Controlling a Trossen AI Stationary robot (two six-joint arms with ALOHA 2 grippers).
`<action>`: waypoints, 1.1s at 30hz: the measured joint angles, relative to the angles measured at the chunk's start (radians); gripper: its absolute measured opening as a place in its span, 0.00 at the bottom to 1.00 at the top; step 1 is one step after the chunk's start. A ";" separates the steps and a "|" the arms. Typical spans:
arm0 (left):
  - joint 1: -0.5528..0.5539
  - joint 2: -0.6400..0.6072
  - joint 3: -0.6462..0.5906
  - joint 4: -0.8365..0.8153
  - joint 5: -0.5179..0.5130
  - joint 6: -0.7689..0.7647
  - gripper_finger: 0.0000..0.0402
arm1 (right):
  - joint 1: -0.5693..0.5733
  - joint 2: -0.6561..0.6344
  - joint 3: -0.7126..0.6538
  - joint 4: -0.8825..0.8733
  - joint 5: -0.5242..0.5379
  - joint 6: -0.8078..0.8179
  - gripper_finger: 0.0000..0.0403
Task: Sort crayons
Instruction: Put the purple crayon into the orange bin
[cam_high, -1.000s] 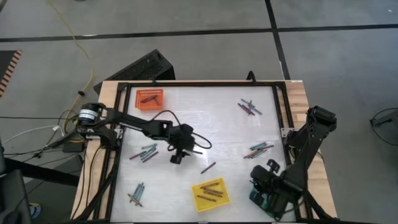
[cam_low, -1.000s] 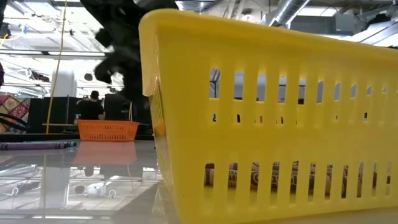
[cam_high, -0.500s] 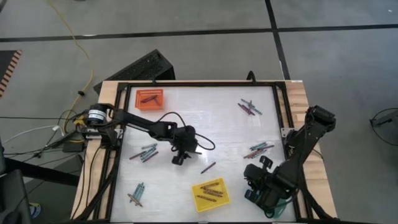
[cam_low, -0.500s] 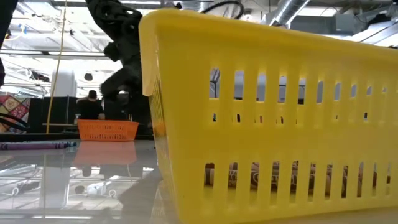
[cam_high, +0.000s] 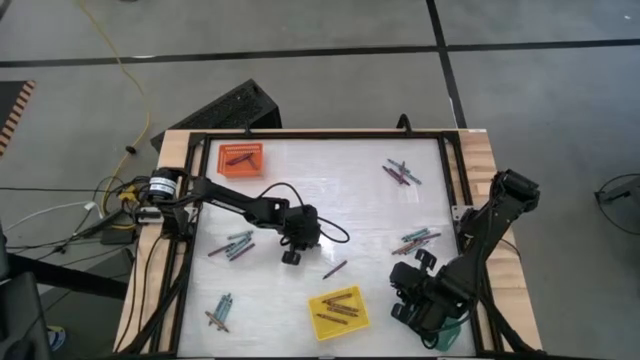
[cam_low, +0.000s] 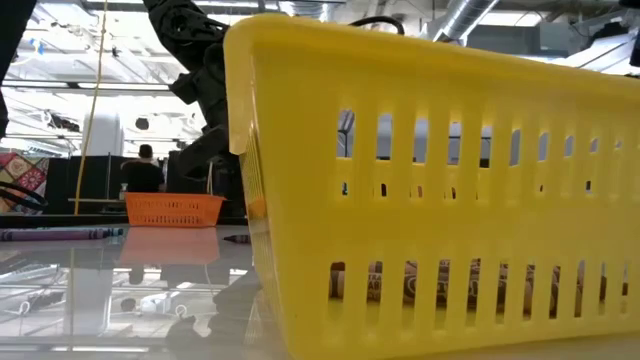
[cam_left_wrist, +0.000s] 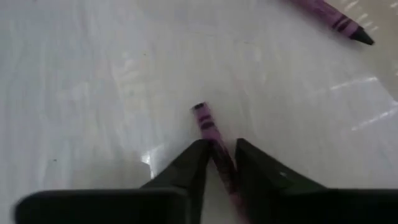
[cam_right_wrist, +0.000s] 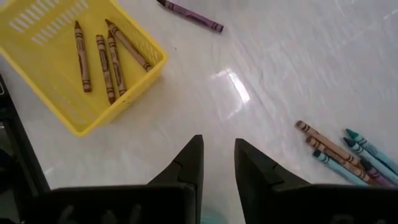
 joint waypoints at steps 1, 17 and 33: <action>-0.003 0.000 0.000 -0.002 -0.007 0.006 0.11 | 0.000 0.000 0.000 0.000 0.000 0.000 0.21; -0.018 -0.019 0.085 -0.177 -0.106 0.062 0.00 | 0.000 0.000 0.000 0.001 0.000 -0.018 0.21; 0.068 -0.145 0.155 -0.407 -0.297 0.177 0.00 | 0.001 0.000 0.000 0.018 0.022 -0.056 0.21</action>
